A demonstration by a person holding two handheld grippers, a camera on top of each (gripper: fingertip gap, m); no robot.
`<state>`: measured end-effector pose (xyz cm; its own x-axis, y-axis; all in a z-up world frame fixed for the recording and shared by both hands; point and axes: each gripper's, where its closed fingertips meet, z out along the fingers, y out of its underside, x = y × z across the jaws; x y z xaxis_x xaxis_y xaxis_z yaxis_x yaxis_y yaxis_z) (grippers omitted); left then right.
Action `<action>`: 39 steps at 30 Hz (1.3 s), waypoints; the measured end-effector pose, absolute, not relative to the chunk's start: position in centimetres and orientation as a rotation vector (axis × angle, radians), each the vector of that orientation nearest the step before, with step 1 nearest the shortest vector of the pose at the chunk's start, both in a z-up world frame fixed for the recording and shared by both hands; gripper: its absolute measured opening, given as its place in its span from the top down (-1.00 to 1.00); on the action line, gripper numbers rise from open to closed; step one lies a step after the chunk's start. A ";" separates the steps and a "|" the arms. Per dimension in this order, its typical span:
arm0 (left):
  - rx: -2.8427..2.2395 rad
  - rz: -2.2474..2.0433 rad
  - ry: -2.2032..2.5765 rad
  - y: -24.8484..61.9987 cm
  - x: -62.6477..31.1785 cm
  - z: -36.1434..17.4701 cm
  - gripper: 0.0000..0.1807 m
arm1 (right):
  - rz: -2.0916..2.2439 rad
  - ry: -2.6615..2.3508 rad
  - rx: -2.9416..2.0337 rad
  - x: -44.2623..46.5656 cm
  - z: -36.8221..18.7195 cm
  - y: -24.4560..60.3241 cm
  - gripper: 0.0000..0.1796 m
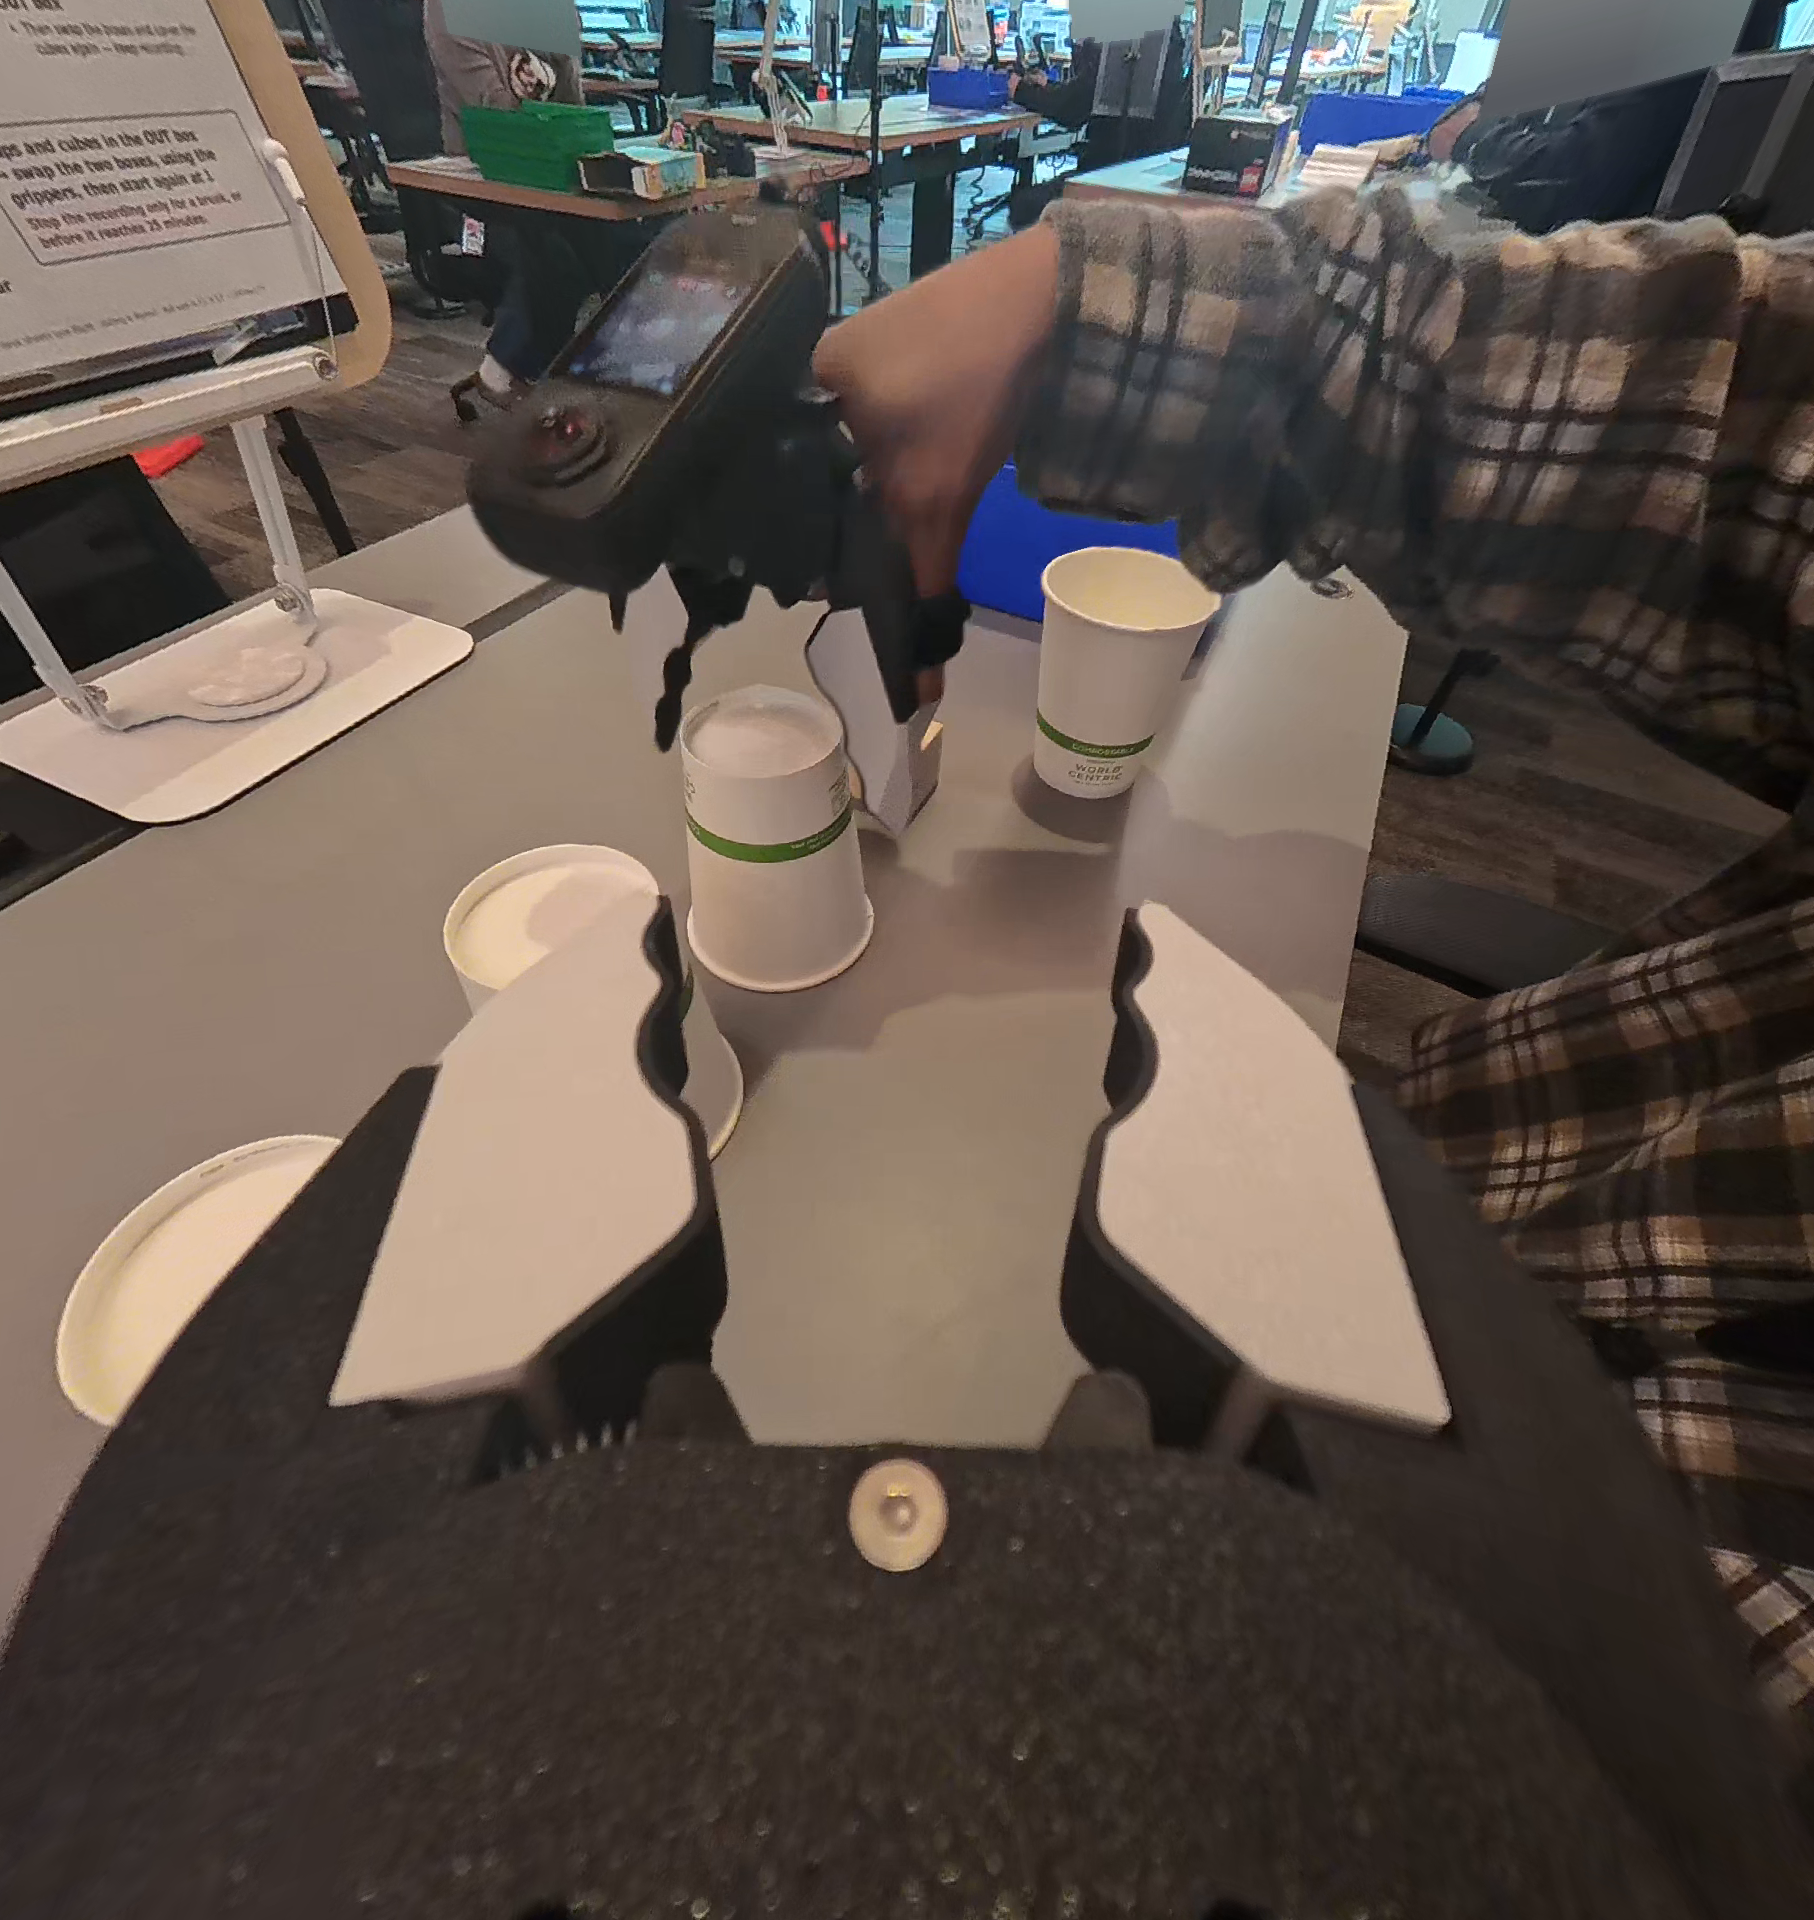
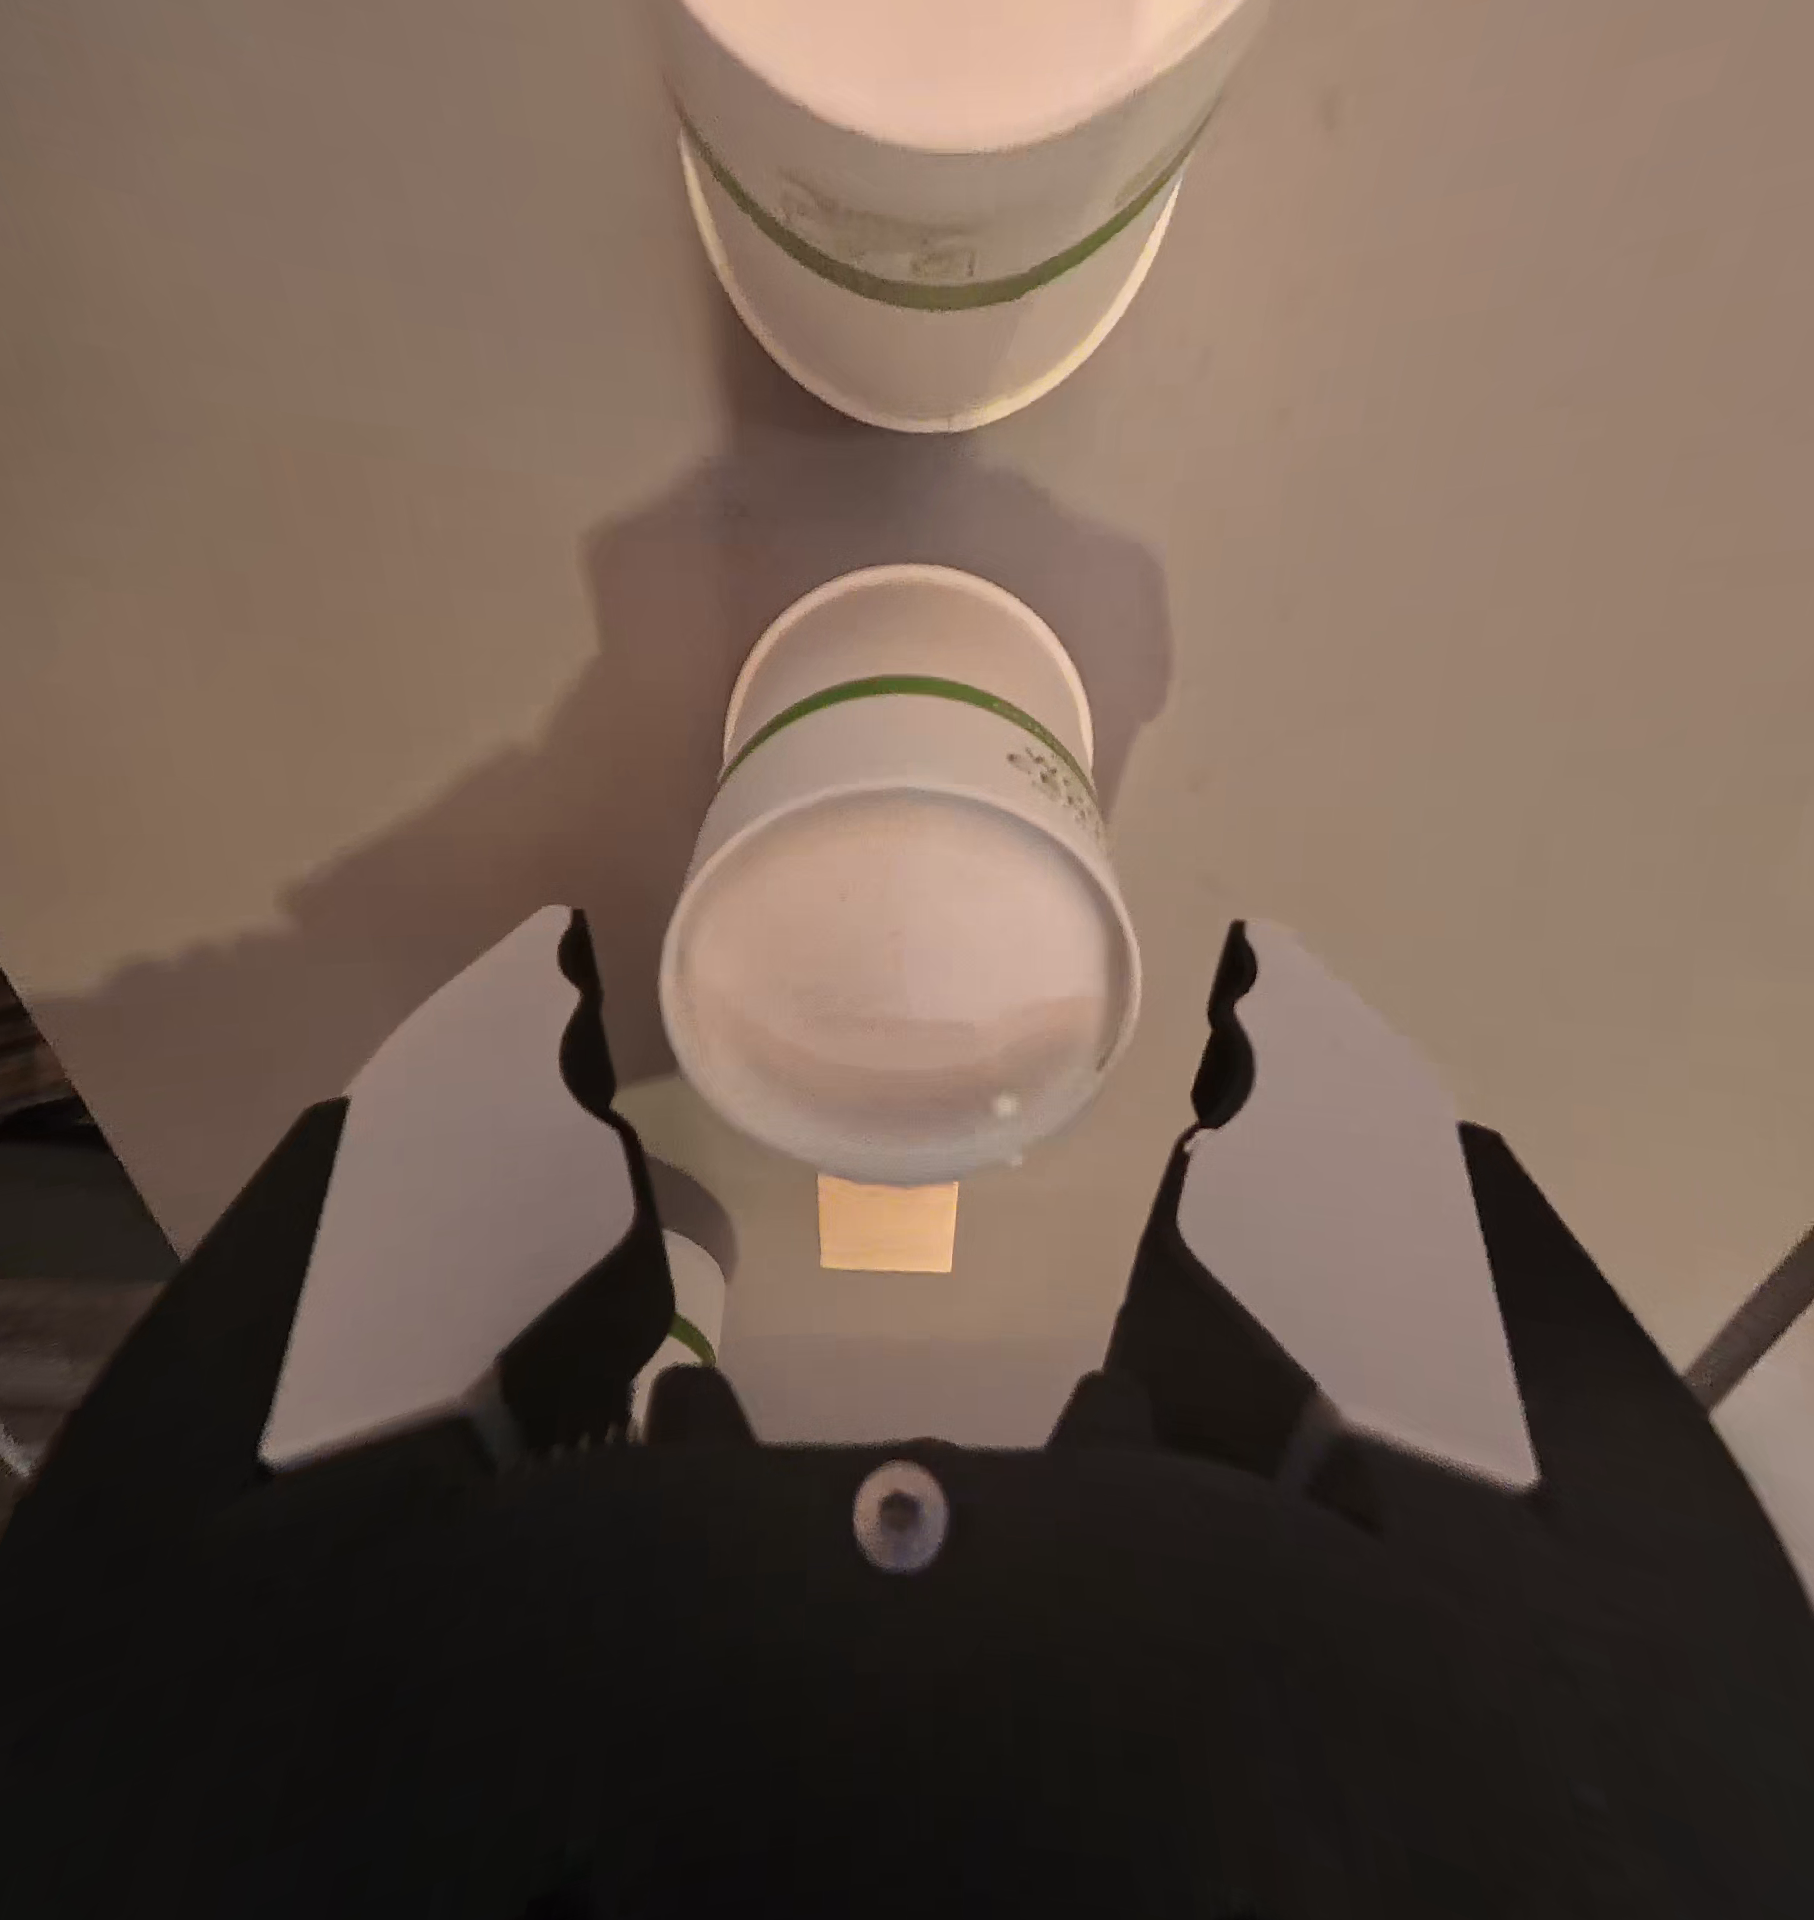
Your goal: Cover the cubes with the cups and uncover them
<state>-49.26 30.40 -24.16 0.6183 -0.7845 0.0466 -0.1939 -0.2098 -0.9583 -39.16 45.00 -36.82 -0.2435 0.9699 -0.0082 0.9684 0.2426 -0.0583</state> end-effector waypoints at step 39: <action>-1.576 -1.224 0.730 30.9 -41.3 -20.8 0.76 | 1.079 -1.164 -1.179 -40.0 -22.4 32.8 0.02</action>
<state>-41.34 30.91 -20.84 0.3132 -0.8788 0.3600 0.1015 -0.3460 -0.9327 -39.97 32.85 -22.40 0.1008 0.9911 0.0865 -0.0117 0.0882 -0.9960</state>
